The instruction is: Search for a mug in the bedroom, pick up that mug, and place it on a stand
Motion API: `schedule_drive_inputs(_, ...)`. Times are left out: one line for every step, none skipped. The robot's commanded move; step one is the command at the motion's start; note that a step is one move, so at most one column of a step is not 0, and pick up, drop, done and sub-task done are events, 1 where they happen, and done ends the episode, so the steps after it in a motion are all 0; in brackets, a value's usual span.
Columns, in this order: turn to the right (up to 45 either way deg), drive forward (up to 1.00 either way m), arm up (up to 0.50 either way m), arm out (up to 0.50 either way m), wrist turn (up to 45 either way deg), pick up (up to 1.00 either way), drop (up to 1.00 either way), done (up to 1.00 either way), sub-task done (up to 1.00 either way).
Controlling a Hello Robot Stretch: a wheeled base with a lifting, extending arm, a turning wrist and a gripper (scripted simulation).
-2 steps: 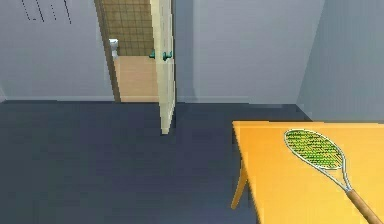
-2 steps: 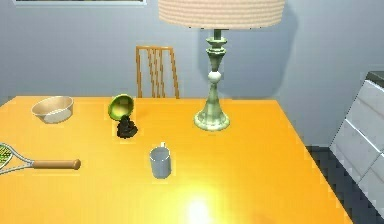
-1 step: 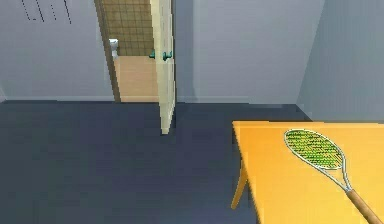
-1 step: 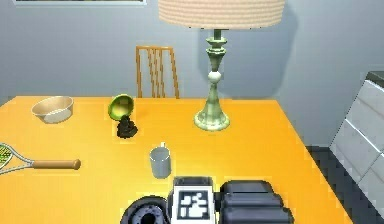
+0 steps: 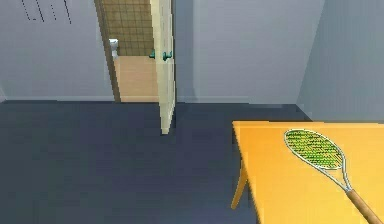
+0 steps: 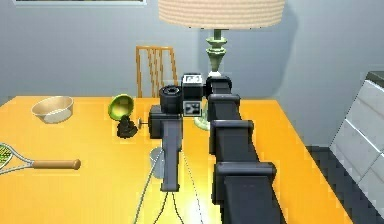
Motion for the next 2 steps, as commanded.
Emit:
schedule_drive_inputs(0.0,0.0,0.0,0.0,45.0,0.0,0.0,0.0,0.0)
schedule_drive_inputs(0.0,0.0,0.0,0.0,45.0,0.0,0.0,0.0,0.0)
